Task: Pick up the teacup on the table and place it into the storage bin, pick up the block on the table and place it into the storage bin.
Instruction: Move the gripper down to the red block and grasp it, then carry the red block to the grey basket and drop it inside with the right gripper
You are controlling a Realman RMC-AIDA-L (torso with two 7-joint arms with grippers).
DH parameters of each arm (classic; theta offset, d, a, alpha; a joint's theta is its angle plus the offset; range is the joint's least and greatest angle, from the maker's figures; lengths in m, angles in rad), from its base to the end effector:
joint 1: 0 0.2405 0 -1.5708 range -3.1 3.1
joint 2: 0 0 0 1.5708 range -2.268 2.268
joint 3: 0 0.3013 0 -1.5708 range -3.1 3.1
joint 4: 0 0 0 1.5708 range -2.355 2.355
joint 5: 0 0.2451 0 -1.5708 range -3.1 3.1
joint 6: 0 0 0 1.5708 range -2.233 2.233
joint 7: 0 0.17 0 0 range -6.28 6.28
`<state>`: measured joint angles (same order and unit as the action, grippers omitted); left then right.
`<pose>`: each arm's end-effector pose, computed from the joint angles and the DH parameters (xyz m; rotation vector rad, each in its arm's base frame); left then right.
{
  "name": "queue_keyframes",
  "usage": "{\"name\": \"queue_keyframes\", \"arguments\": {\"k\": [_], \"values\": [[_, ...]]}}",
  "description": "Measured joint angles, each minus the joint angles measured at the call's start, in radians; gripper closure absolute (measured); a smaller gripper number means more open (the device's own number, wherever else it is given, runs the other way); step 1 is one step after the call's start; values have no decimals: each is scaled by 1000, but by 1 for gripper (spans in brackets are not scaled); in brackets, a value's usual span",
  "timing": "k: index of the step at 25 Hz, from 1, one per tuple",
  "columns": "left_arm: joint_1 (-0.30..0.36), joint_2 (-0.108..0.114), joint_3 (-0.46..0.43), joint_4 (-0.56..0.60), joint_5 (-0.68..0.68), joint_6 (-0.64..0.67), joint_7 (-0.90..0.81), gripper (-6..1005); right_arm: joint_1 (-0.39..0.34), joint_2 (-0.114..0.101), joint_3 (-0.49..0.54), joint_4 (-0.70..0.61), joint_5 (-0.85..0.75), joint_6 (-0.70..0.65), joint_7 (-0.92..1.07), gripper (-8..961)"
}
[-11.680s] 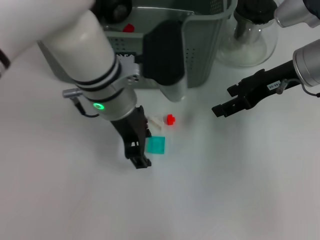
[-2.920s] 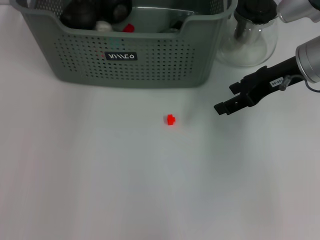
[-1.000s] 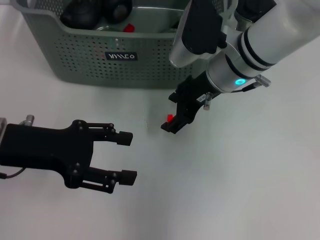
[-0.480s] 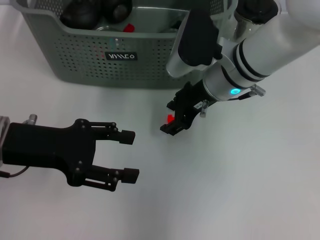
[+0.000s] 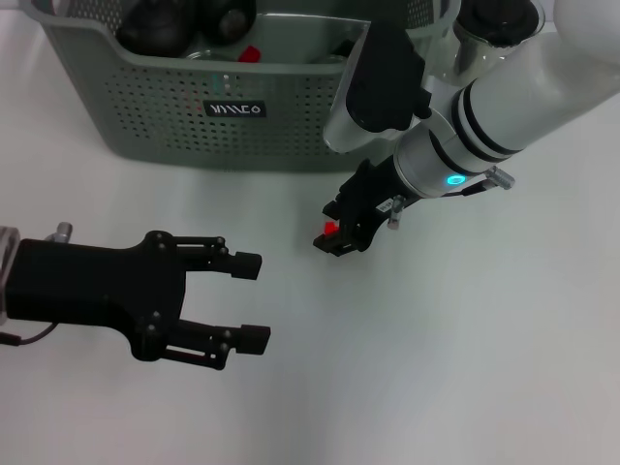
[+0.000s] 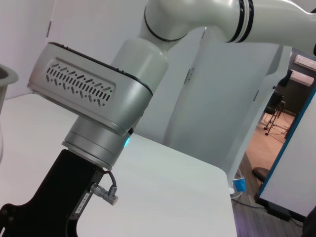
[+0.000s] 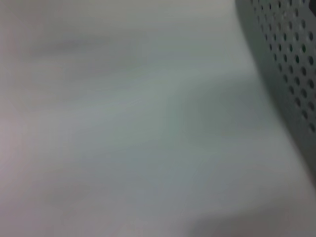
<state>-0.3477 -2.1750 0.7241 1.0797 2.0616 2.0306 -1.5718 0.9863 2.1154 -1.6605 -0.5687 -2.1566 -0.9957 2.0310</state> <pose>-0.2824 0.2909 -0.0140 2.9511 0.5906 0.7311 0.1728 0.4500 -0.1951 -2.9496 0.3155 -0.3900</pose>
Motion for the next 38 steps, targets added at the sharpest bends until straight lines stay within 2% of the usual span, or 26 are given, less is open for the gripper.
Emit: {"name": "queue_keyframes", "arguments": {"k": [19, 24, 27, 32, 38], "values": [[-5, 3, 0, -32, 5, -12, 15, 169, -3, 0, -65, 21, 48, 46, -9, 515], [-5, 3, 0, -32, 7, -13, 15, 169, -3, -5, -67, 14, 44, 47, -4, 714], [-5, 3, -2, -32, 7, -13, 14, 169, -5, -10, -62, -6, 43, 30, -3, 720], [0, 3, -4, -32, 7, -14, 14, 168, -32, -18, -2, -118, 43, -93, 5, 725], [9, 4, -40, -32, 22, -11, 15, 168, -64, -29, 152, -375, 40, -364, 99, 725]]}}
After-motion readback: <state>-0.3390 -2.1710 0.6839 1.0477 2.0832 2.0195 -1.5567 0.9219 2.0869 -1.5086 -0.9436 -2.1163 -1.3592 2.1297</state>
